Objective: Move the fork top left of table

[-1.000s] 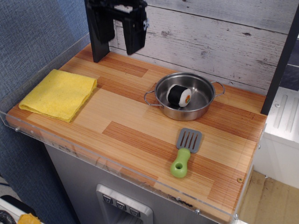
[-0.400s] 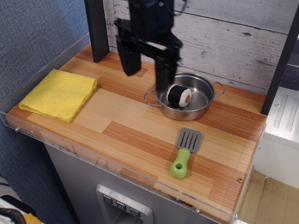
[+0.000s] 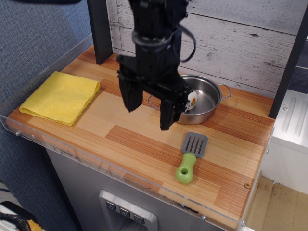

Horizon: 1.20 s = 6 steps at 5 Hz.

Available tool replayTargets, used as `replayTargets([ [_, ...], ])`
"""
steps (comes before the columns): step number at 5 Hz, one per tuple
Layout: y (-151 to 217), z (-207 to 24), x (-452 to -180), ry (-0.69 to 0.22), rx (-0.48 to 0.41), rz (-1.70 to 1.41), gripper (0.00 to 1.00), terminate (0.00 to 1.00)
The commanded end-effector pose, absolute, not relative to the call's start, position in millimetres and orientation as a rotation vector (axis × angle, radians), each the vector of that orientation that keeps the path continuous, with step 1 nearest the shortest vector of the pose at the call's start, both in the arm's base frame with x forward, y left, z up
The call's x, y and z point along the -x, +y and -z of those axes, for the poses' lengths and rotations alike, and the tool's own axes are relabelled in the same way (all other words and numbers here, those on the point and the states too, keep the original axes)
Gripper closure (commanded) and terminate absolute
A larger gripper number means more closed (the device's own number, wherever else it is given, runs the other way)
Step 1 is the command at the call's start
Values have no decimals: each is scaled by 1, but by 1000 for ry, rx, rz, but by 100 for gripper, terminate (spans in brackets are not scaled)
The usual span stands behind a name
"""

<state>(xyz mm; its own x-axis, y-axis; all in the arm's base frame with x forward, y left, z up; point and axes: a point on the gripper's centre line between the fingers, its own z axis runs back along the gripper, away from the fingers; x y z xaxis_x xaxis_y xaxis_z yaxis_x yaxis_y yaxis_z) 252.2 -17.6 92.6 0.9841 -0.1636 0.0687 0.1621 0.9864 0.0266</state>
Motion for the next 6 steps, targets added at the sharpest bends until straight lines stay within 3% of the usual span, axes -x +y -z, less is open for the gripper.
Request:
replayTargets([
  [1, -45, -78, -253, -193, -41, 137, 0, 0],
  [3, -81, -46, -253, -193, 24, 211, 0, 0],
  [6, -87, -23, -255, -164, 30, 197, 0, 0],
])
